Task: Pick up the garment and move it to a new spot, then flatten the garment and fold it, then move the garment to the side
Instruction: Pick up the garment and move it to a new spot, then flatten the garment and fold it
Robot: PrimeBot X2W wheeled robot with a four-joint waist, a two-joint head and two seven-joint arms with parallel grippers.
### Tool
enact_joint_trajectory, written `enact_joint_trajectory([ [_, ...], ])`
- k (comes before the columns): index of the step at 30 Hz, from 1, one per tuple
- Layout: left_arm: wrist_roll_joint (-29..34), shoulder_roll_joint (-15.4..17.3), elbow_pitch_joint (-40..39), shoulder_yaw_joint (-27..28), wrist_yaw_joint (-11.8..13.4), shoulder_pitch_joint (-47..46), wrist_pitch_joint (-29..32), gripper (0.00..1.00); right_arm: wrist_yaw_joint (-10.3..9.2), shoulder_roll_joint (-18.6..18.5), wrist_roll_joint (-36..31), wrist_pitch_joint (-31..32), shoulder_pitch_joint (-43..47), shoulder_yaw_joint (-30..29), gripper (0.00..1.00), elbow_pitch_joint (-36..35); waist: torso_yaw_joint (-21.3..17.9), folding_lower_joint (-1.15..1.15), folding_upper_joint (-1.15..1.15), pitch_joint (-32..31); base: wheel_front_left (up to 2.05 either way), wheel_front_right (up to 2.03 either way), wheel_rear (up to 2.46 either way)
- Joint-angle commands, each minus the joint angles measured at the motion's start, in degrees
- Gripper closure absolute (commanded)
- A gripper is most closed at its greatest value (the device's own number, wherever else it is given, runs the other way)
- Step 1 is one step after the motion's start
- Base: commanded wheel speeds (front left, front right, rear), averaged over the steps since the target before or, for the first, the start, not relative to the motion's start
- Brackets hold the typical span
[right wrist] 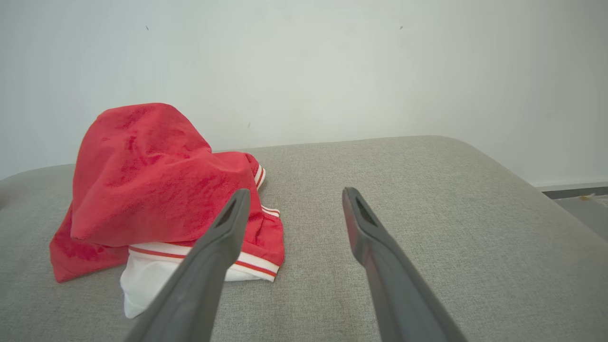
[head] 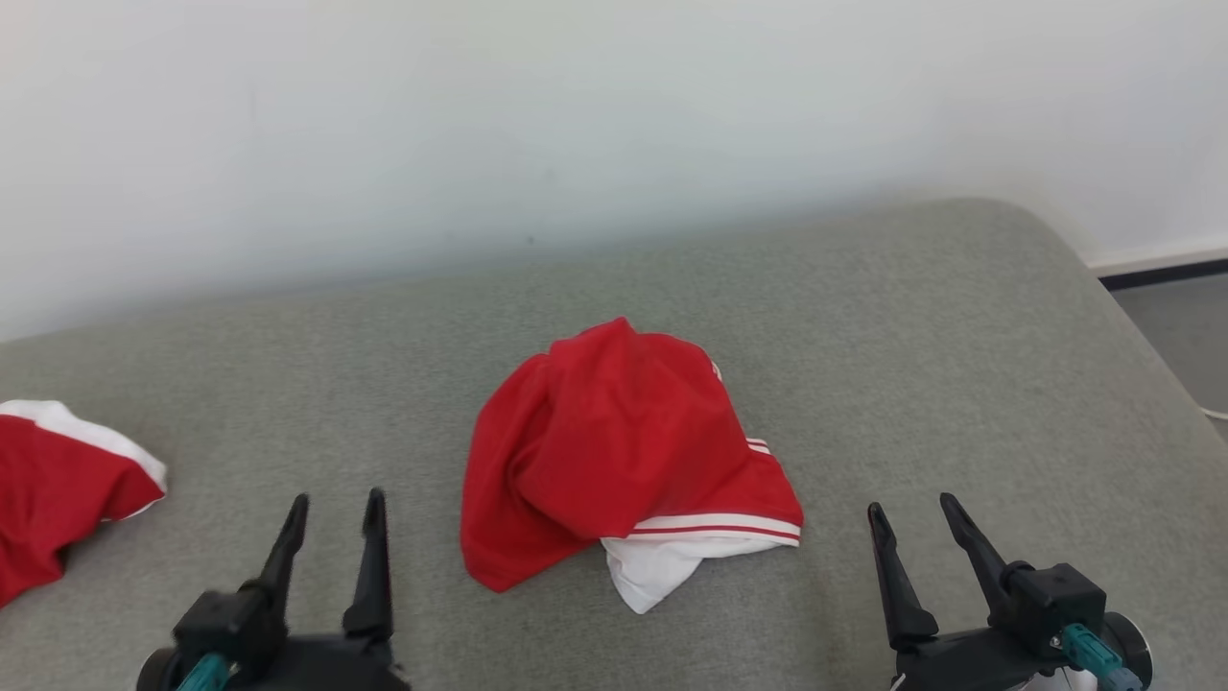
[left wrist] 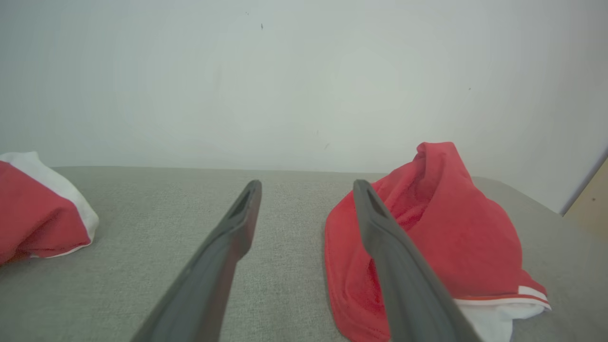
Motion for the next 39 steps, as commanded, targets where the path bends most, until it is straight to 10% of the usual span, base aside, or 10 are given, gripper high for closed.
enact_joint_trajectory([
  [1, 1.51, 0.80, -2.72, 1.43, 0.00, 3.34, -0.23, 0.00, 0.05, -0.03, -0.55, 0.19, 1.29, -0.66, 0.00, -0.81, 2.86, 0.00, 0.00, -1.77, 0.00, 0.00, 0.00],
  [14, 6.44, -1.15, -9.17, 7.53, -1.14, 19.12, -0.26, 0.00, 0.05, -0.05, -1.75, 0.95, 5.19, -2.98, 0.00, -0.57, 6.69, 0.00, 0.00, -3.48, 0.00, 0.00, 0.00],
  [39, 8.86, -2.98, -7.50, 10.40, -4.04, 18.47, -0.27, 0.00, 0.05, -0.04, -0.59, 0.54, 4.70, -2.89, 0.00, 0.91, 5.78, 0.00, 0.00, -3.55, 0.00, 0.00, 0.00],
])
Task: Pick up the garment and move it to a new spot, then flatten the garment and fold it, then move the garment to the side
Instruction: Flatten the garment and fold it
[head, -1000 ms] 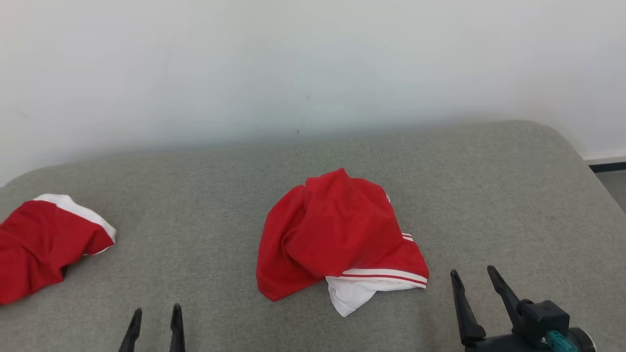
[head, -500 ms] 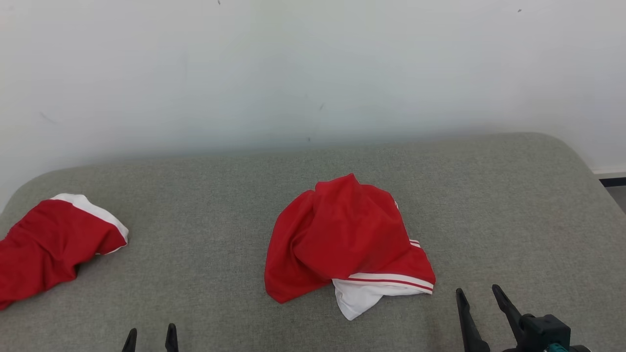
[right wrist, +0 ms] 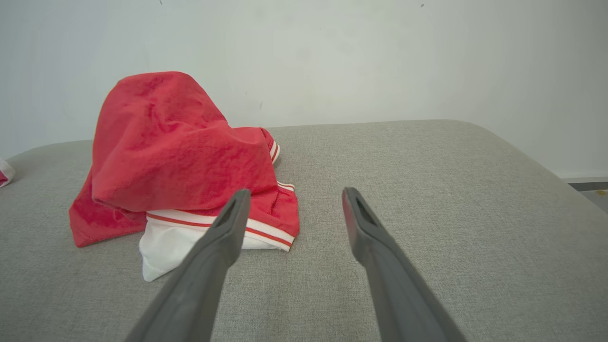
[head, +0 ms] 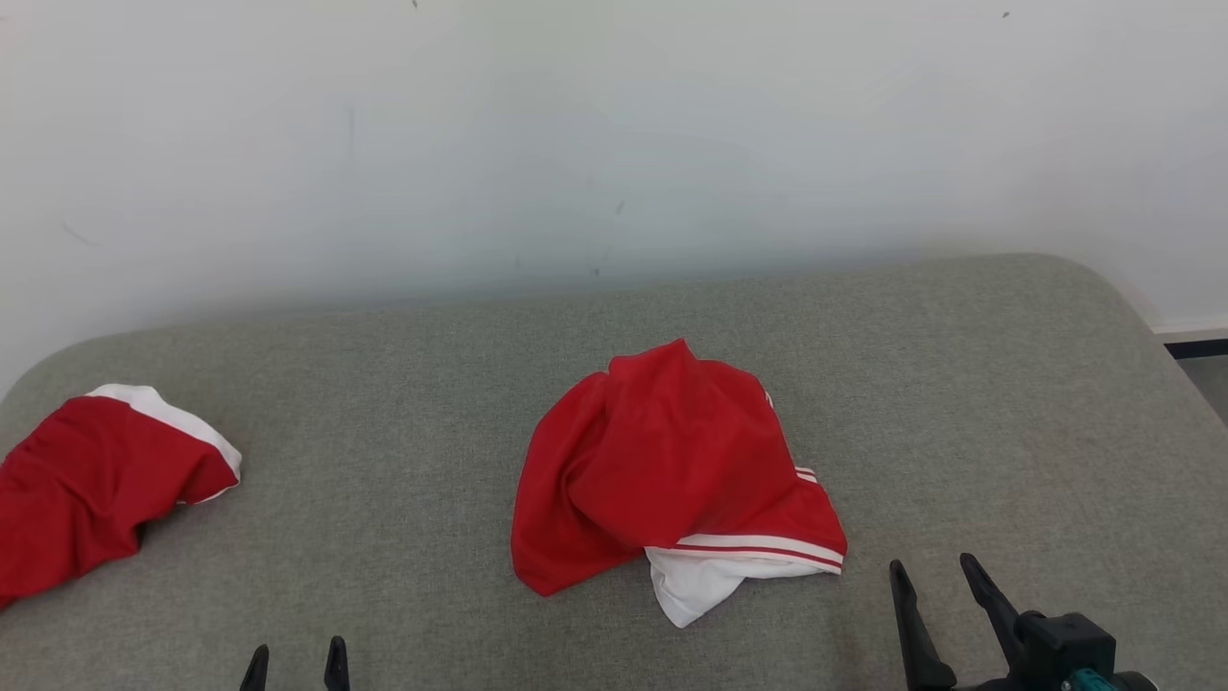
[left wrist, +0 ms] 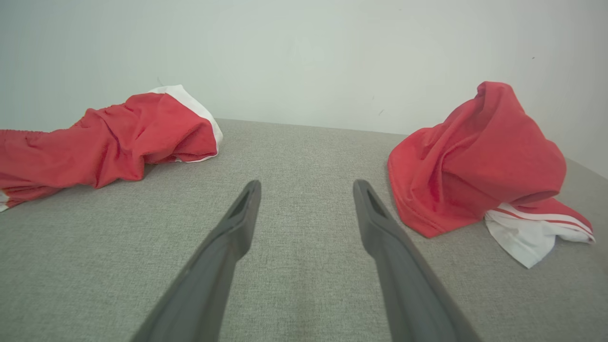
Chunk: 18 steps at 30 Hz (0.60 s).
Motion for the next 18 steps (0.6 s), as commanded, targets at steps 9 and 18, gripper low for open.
enact_joint_trajectory([
  [9, 0.56, -0.69, 0.22, 0.13, -0.75, -0.69, -0.19, 0.00, 0.05, 0.03, 4.95, 5.10, -4.47, -2.22, 0.00, 2.39, 0.91, 0.00, 0.00, 0.44, 0.00, 0.00, 0.00],
  [18, 1.13, -0.83, 0.42, -0.63, -1.47, -1.55, -0.19, 0.00, 0.05, -0.49, 1.48, 23.95, -15.88, -4.80, 0.00, 9.69, 3.66, 0.00, 0.00, 2.79, 0.00, 0.00, 0.00],
])
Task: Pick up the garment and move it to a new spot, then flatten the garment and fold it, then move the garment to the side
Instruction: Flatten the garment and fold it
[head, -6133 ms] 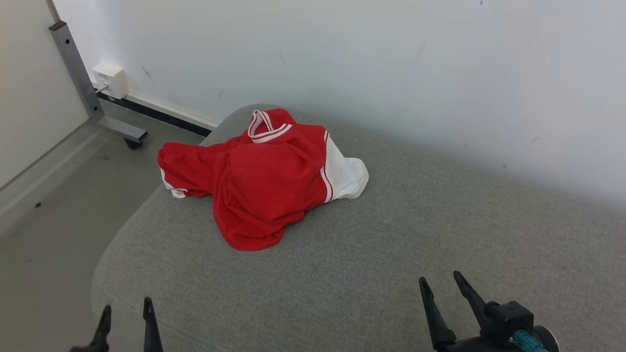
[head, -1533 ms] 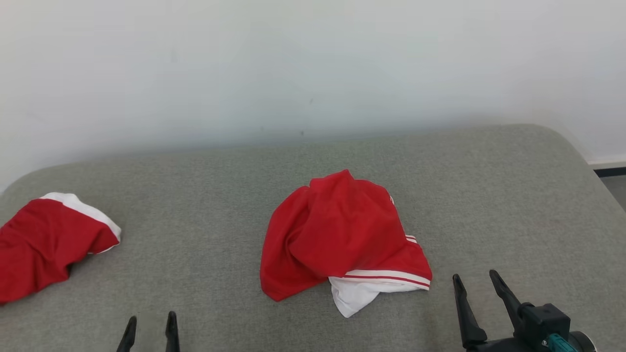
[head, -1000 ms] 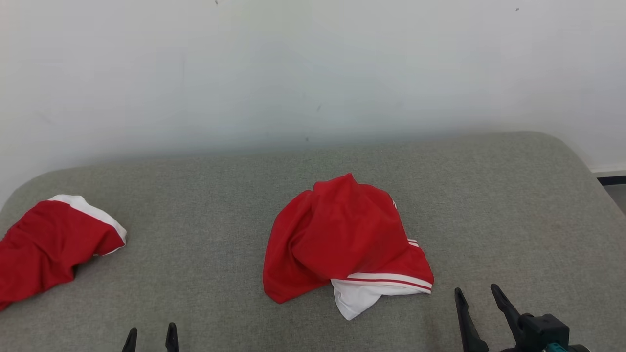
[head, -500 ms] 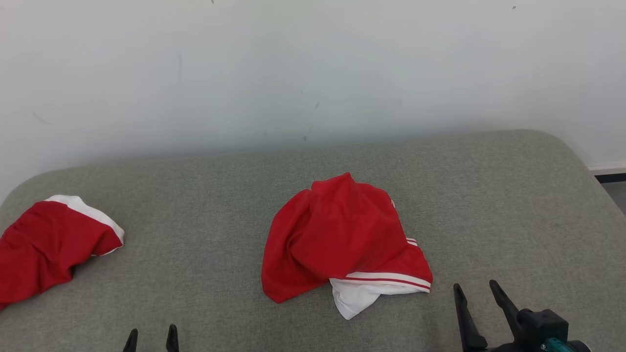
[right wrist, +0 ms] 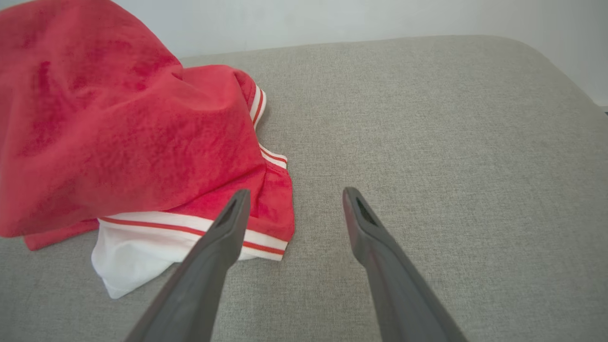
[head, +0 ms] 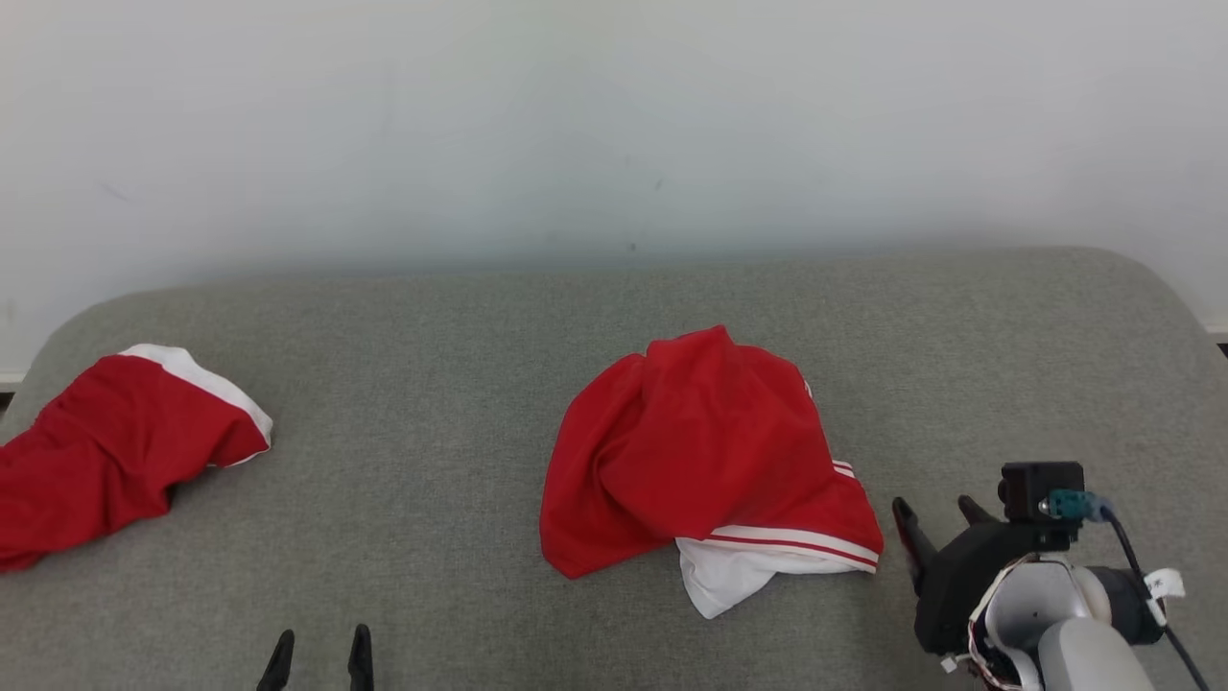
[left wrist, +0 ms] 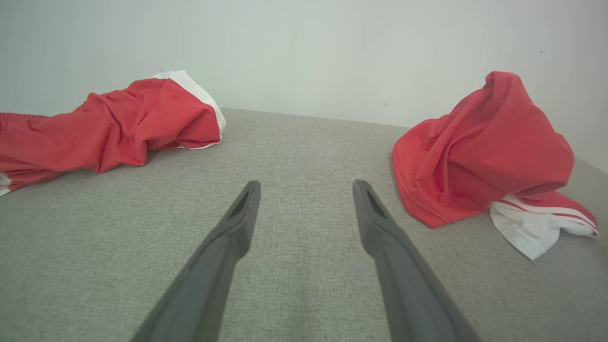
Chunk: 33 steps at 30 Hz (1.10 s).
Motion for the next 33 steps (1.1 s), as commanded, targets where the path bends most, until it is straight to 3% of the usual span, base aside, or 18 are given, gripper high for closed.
enact_joint_trajectory([
  [1, 0.48, -0.12, 0.09, -0.02, -0.07, -0.83, -0.19, 0.00, 0.05, -0.54, -0.44, 0.46, -1.08, -0.43, 0.00, 0.44, 1.22, -0.01, 0.00, 1.15, 0.00, 0.00, 0.00],
  [7, 0.61, -0.35, 0.38, -1.62, -0.43, -3.36, -0.19, 0.00, 0.05, -1.40, -3.33, 3.95, -7.81, -3.59, 0.00, 8.08, 4.51, -0.01, 0.00, 4.81, 0.00, 0.00, 0.00],
  [21, 0.75, -0.71, 1.51, -2.71, -0.87, -6.86, -0.19, 0.00, 0.05, -3.11, -5.75, 5.25, -16.16, -3.08, 0.00, 25.74, 8.76, -0.01, 0.00, 8.67, 0.00, 0.00, 0.00],
  [22, 0.71, -0.75, 1.49, -2.65, -0.88, -6.93, -0.19, 0.00, 0.05, -2.98, -5.30, 5.69, -16.30, -3.09, 0.09, 26.85, 8.86, -0.01, 0.00, 8.62, 0.00, 0.00, 0.00],
  [23, 0.68, -0.80, 1.51, -2.55, -0.90, -6.96, -0.19, 0.00, 0.06, -2.78, -4.88, 5.99, -16.35, -3.11, 0.47, 27.64, 8.93, -0.01, 0.00, 8.57, 0.00, 0.00, 0.00],
  [24, 0.65, -0.83, 1.55, -2.46, -0.91, -6.93, -0.19, 0.00, 0.06, -2.66, -4.72, 6.38, -16.53, -3.05, 1.00, 28.63, 8.98, -0.01, 0.00, 8.49, 0.00, 0.00, 0.00],
  [28, 0.48, -0.95, 1.72, -2.17, -0.95, -6.38, -0.19, 0.00, 0.05, -2.47, -2.67, 5.60, -17.07, -2.60, 1.00, 29.54, 8.92, -0.01, 0.00, 7.84, 0.00, 0.00, 0.00],
  [33, 0.55, -1.14, 1.54, -1.55, -0.96, -5.20, -0.19, 0.00, 0.05, -2.03, 1.51, 1.08, -19.31, -0.37, 1.00, 25.35, 8.32, -0.01, 0.00, 6.24, 0.00, 0.00, 0.00],
])
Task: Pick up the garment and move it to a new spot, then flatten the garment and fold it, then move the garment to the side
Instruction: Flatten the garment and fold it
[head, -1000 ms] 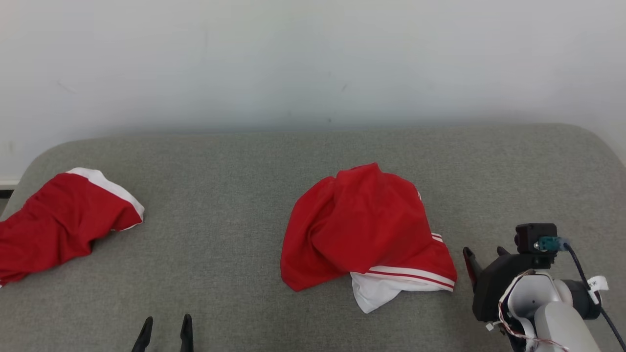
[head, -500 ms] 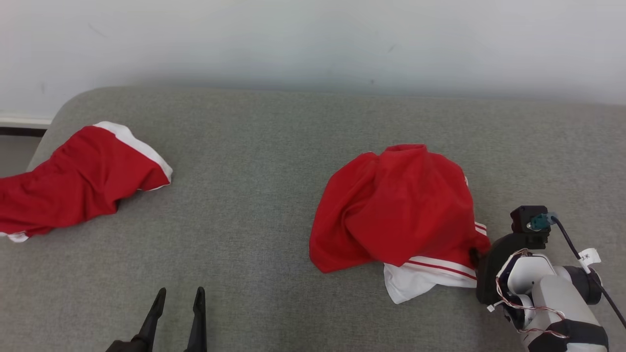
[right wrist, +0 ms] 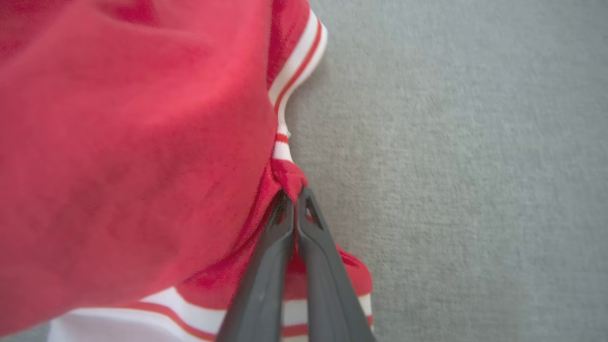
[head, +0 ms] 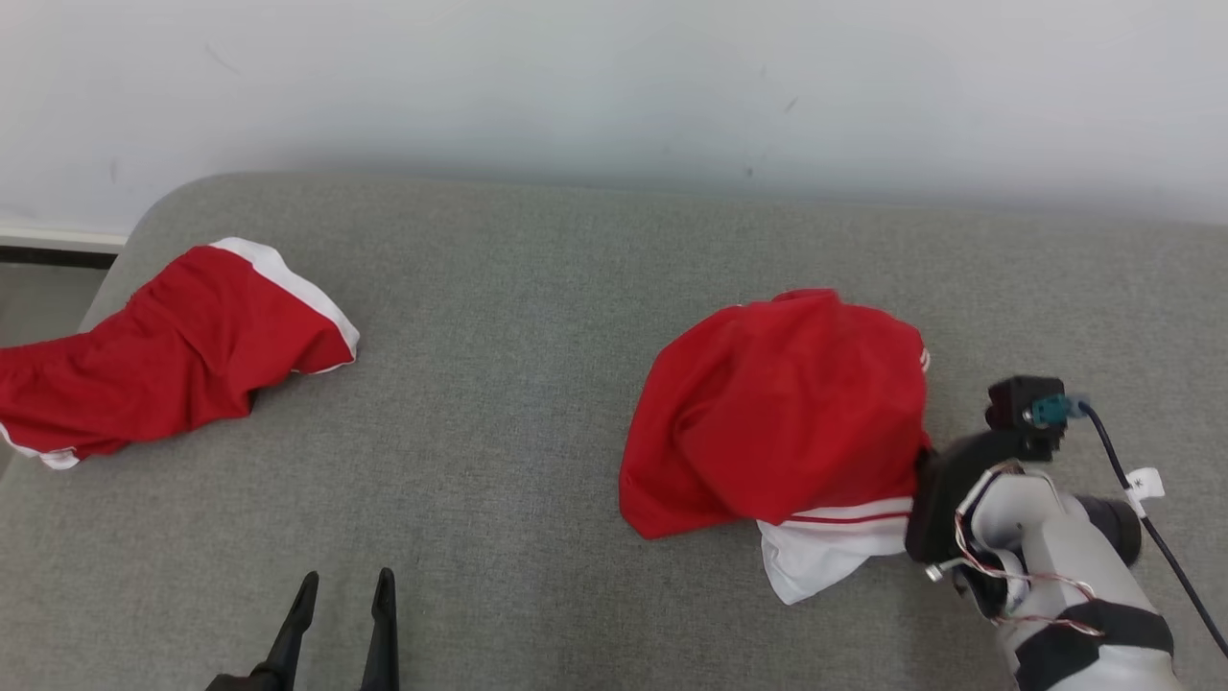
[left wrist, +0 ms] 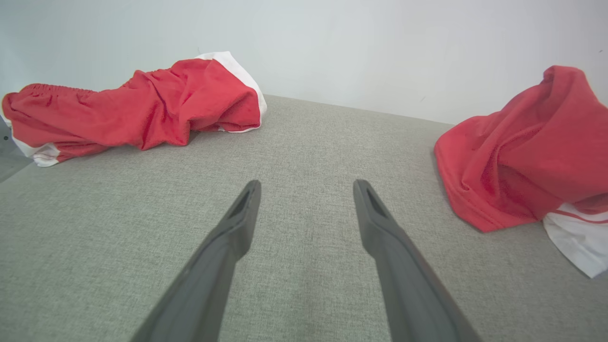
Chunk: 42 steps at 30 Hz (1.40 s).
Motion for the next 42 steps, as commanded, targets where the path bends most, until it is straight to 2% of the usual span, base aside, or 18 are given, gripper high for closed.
enact_joint_trajectory([
  [1, 0.10, -0.12, -0.11, 0.34, -0.35, 0.85, -0.19, 0.00, 0.05, 0.67, 1.32, -1.06, -0.80, 0.79, 1.00, -1.36, -0.45, 0.00, -0.01, -0.83, 0.00, 0.00, 0.00],
  [7, 0.31, -0.35, -0.57, 1.29, -0.34, 2.12, -0.19, 0.00, 0.05, 1.89, 10.56, -3.13, -2.34, 6.83, 1.00, -11.94, -1.83, 0.00, -0.01, -3.08, 0.00, 0.00, 0.00],
  [10, 0.43, -0.41, -0.63, 1.57, -0.32, 2.70, -0.19, 0.00, 0.05, 2.30, 16.34, -2.01, -2.78, 10.40, 1.00, -18.64, -2.46, 0.00, -0.01, -4.08, 0.00, 0.00, 0.00],
  [11, 0.39, -0.47, -0.81, 1.79, -0.29, 2.88, -0.19, 0.00, 0.05, 2.46, 20.00, -1.02, -3.37, 12.68, 1.00, -22.90, -2.89, 0.00, -0.01, -4.54, 0.00, 0.00, 0.00],
  [15, 0.37, -0.56, -1.02, 2.29, -0.19, 3.38, -0.19, 0.00, 0.05, 2.81, 28.45, 0.74, -5.21, 16.55, 1.00, -29.75, -3.72, 0.00, -0.01, -4.80, 0.00, 0.00, 0.00],
  [22, 0.53, -0.69, -0.95, 2.48, -0.23, 3.59, -0.19, 0.00, 0.05, 2.86, 43.28, -3.82, -12.70, 23.55, 1.00, -34.84, -4.23, 0.00, -0.01, -5.25, 0.00, 0.00, 0.00],
  [27, 0.54, -0.73, -1.08, 2.70, -0.27, 4.20, -0.19, 0.00, 0.05, 2.87, 50.09, -9.72, -18.73, 26.19, 1.00, -35.76, -4.70, 0.00, -0.01, -5.73, 0.00, 0.00, 0.00],
  [30, 0.52, -0.78, -1.20, 2.94, -0.27, 4.89, -0.19, 0.00, 0.05, 2.87, 50.96, -12.95, -21.06, 25.63, 1.00, -35.17, -5.21, 0.00, -0.01, -5.95, 0.00, 0.00, 0.00],
  [34, 0.37, -0.80, -1.32, 3.10, -0.30, 5.20, -0.19, 0.00, 0.05, 2.47, 46.12, -13.37, -19.02, 21.70, 1.00, -30.90, -5.94, 0.00, -0.01, -6.29, 0.00, 0.00, 0.00],
  [42, 0.26, -0.84, -1.25, 2.41, -0.36, 5.27, -0.19, 0.00, 0.05, -1.47, 31.60, -11.39, -5.15, 5.87, 1.00, -20.77, -6.97, 0.00, -0.01, -6.15, 0.00, 0.00, 0.00],
])
